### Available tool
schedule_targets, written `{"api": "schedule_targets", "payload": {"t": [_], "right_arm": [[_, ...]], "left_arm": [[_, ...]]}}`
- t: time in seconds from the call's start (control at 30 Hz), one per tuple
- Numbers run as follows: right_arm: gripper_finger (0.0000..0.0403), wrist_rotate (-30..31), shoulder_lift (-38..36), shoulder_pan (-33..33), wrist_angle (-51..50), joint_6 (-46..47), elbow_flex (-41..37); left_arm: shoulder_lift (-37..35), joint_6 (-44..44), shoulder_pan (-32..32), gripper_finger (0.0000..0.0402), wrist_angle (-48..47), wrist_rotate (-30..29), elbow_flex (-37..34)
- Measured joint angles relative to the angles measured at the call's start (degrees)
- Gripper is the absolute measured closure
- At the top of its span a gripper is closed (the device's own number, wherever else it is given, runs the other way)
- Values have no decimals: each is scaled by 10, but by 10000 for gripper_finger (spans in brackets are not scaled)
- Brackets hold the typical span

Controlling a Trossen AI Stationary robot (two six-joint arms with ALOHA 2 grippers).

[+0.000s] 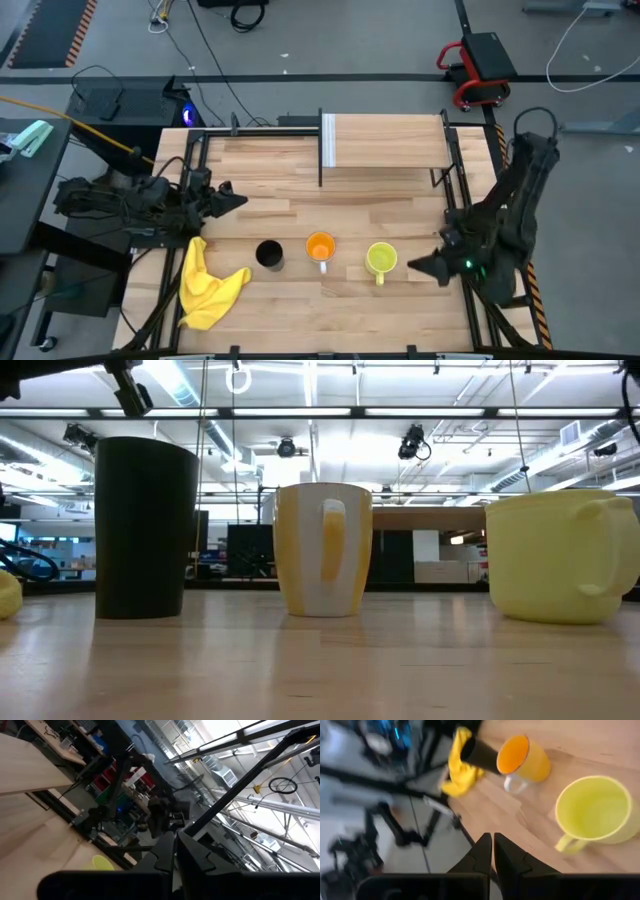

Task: Stack small to large cups/mugs on shelf
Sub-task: Put the yellow mug on the shelf

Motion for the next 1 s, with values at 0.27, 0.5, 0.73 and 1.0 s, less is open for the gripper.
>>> {"api": "schedule_targets", "payload": {"t": [0.27,0.5,0.73,1.0], "right_arm": [[376,90,159,12,28,202,10],[376,24,230,-22,123,230,10],[376,-32,273,-32,149,247,10],[376,-84,276,-55,107,250,10]], "left_arm": [[1,0,0,361,-14,38,0],[0,26,0,364,-29,77,0],[0,27,0,358,-61,81,0],[0,17,0,362,-61,81,0]]}}
